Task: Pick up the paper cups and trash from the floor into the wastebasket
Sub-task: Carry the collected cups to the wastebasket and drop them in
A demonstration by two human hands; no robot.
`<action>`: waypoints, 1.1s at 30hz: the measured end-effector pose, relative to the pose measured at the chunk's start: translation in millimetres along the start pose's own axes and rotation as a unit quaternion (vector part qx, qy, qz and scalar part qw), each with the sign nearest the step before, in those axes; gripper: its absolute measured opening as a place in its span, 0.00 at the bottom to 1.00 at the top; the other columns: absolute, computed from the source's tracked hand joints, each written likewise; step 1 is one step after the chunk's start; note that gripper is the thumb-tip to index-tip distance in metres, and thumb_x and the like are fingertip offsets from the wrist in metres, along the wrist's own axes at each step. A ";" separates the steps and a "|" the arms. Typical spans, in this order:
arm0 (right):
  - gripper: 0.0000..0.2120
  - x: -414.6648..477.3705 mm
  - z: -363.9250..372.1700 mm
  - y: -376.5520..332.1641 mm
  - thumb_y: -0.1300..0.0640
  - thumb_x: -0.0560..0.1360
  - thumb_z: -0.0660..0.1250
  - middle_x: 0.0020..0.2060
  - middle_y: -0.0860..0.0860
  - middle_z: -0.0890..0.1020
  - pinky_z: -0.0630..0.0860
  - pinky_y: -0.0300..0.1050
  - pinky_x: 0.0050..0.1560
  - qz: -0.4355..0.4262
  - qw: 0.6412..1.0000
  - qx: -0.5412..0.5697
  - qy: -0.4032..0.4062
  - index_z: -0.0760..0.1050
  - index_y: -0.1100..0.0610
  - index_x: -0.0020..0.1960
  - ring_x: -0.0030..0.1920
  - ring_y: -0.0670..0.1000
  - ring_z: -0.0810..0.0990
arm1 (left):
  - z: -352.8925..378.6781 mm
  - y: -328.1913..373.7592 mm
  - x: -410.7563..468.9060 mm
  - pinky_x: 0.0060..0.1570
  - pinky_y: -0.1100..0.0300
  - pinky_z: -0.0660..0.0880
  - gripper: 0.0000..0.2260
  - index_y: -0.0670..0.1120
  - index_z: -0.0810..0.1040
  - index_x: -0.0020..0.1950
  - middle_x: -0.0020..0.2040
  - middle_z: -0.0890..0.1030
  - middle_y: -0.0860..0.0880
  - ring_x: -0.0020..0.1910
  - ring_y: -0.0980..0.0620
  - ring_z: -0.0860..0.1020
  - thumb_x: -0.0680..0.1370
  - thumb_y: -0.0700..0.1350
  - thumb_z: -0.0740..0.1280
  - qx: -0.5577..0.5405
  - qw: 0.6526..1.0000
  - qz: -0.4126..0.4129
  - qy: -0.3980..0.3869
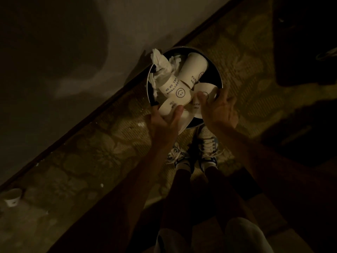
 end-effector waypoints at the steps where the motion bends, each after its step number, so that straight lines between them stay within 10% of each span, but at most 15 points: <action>1: 0.37 -6.5 -2.8 2.9 0.31 0.76 0.56 0.63 0.62 0.70 0.67 0.50 0.47 -0.010 1.000 0.027 0.012 0.61 0.61 0.70 0.61 0.64 0.73 | 0.4 -1.1 -1.1 0.50 0.53 0.79 0.29 0.43 0.74 0.67 0.59 0.79 0.44 0.57 0.46 0.78 0.73 0.58 0.74 -0.009 1.000 -0.002 0.000; 8: 0.36 -55.2 -6.6 0.8 0.33 0.72 0.63 0.60 0.56 0.76 0.76 0.48 0.48 -0.232 0.969 0.010 -0.086 0.70 0.60 0.68 0.57 0.54 0.77 | -0.3 -0.6 3.8 0.45 0.52 0.82 0.29 0.41 0.70 0.64 0.59 0.77 0.43 0.55 0.46 0.80 0.72 0.55 0.75 -0.066 0.998 -0.010 0.011; 16: 0.20 -28.0 11.7 -10.5 0.53 0.75 0.72 0.58 0.58 0.79 0.75 0.55 0.57 -0.223 0.971 0.034 -0.083 0.76 0.60 0.64 0.59 0.58 0.77 | -16.7 -12.7 26.6 0.38 0.65 0.76 0.20 0.40 0.77 0.58 0.58 0.75 0.44 0.51 0.48 0.79 0.75 0.53 0.73 0.020 0.995 0.095 0.001; 30: 0.19 -38.0 -24.2 -19.7 0.48 0.77 0.69 0.56 0.57 0.81 0.78 0.53 0.54 -0.230 0.969 0.011 -0.087 0.75 0.58 0.64 0.55 0.56 0.80 | -50.9 15.3 13.5 0.53 0.54 0.73 0.26 0.43 0.69 0.71 0.65 0.77 0.42 0.62 0.44 0.76 0.77 0.50 0.72 0.104 0.991 0.054 -0.069; 33: 0.13 -63.4 -57.8 -23.7 0.50 0.78 0.67 0.50 0.55 0.83 0.77 0.49 0.50 -0.232 0.968 0.021 -0.091 0.76 0.58 0.58 0.49 0.53 0.81 | -78.0 42.0 -13.1 0.46 0.58 0.70 0.15 0.44 0.76 0.60 0.57 0.80 0.44 0.57 0.46 0.78 0.78 0.51 0.70 0.140 0.988 0.059 -0.027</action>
Point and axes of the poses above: each hand's wrist, its own x-axis towards the middle knuckle, its own z-axis out of the palm, y = z × x, the point moved 1 cm from there along x, towards the middle knuckle
